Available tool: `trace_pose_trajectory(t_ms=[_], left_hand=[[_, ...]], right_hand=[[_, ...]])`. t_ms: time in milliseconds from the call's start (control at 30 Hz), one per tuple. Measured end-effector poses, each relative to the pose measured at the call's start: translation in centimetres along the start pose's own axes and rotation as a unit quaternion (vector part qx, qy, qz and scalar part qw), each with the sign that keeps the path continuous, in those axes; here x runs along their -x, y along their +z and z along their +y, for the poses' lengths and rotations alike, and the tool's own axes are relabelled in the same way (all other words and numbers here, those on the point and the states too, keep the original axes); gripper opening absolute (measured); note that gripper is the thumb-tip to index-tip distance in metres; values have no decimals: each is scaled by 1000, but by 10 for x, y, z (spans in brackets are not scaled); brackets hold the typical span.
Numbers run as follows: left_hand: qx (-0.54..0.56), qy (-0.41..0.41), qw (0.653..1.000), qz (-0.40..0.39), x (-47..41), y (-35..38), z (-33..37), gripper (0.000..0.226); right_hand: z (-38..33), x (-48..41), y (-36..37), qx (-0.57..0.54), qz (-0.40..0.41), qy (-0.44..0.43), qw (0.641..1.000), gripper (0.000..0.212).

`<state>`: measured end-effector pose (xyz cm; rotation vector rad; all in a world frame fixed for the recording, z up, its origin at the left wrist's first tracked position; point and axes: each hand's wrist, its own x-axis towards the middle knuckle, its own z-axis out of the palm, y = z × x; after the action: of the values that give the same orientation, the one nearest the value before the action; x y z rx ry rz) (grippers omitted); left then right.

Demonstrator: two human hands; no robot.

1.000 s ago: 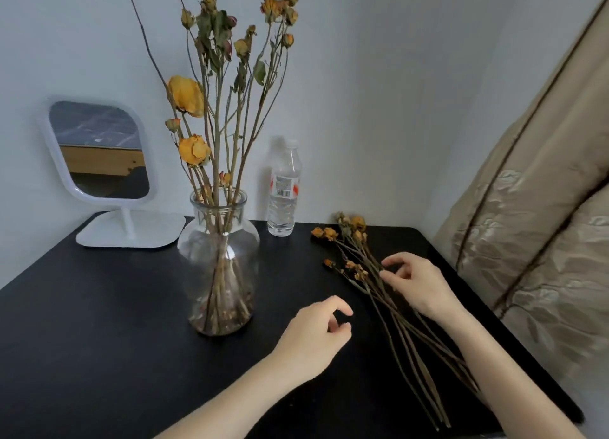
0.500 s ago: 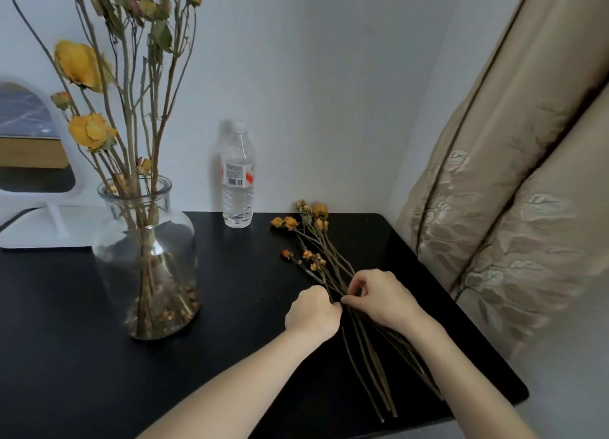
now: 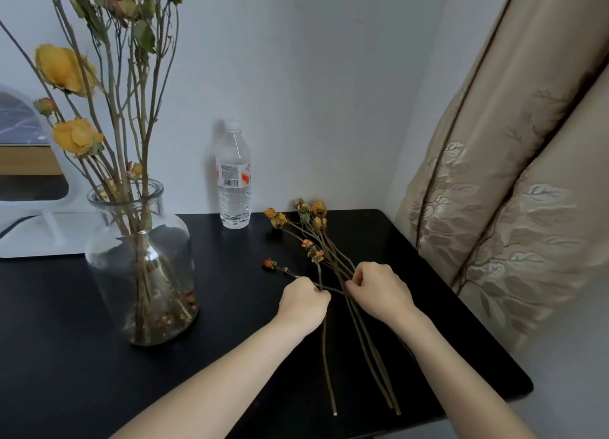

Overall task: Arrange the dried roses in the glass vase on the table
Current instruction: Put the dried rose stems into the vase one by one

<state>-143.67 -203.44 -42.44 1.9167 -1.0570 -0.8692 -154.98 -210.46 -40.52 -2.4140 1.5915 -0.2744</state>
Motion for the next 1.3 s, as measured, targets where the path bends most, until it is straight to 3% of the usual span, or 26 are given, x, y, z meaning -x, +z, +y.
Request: trace_pose_trajectory(t_ms=[300,633,1300], left_hand=[[23,19,999,-12,8,-22,2,30],[86,1,995,-43,23,-41,3,19],[119,-51,991,-15,28,-62,-21,16]], right_hand=[[-2,-3,-6,-46,36,11,998,14],[-6,-5,-9,-82,22,42,996,12],[-11,-1,-12,-143,-8,25,989,16]])
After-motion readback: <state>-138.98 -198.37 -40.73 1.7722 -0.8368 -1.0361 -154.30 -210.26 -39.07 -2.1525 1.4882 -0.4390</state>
